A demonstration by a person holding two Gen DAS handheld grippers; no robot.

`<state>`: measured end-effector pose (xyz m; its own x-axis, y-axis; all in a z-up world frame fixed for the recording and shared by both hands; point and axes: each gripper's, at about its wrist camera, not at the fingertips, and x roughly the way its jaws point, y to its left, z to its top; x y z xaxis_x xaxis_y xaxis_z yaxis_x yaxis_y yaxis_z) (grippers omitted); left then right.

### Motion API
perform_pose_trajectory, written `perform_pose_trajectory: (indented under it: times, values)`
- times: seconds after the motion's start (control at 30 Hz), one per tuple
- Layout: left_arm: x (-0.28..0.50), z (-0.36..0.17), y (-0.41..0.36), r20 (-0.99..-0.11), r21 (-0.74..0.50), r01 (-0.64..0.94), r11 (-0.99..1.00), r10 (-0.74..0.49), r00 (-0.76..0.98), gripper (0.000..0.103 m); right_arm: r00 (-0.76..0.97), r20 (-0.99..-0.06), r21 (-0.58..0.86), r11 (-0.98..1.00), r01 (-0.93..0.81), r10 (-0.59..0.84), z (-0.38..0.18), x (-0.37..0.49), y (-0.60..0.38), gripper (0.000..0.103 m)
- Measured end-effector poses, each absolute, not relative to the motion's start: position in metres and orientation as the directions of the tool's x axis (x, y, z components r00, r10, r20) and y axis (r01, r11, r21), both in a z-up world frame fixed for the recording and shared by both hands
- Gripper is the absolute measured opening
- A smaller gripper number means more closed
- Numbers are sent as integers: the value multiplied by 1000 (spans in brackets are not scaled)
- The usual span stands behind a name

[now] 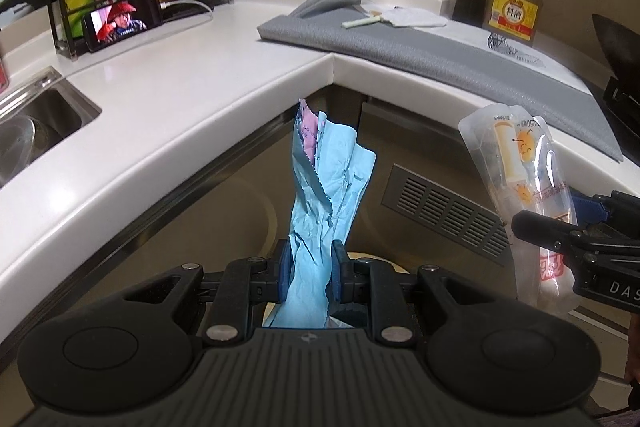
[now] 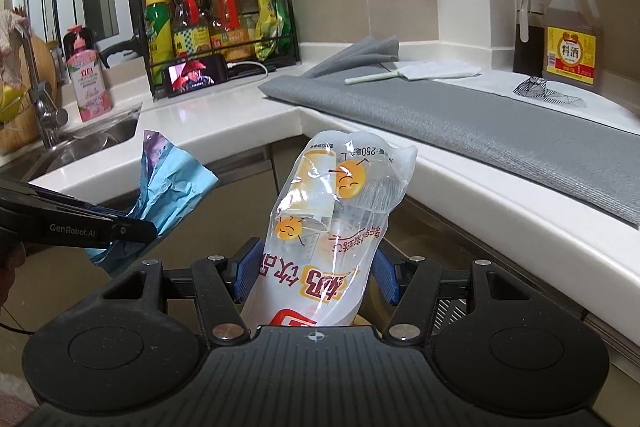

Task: Collect trash
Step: 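Lower both tools over the bin and open them to drop the items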

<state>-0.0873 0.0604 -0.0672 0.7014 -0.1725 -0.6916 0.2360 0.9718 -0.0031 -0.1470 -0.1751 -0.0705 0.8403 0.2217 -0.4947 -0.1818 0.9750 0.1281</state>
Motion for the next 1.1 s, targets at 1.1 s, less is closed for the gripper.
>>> perform_pose_trajectory:
  times: [1.1]
  values:
    - [-21,-188,47,-913,-34,256,966,-134,385,22,480,-856,146,980,-134,193,-165,-65,-149,62]
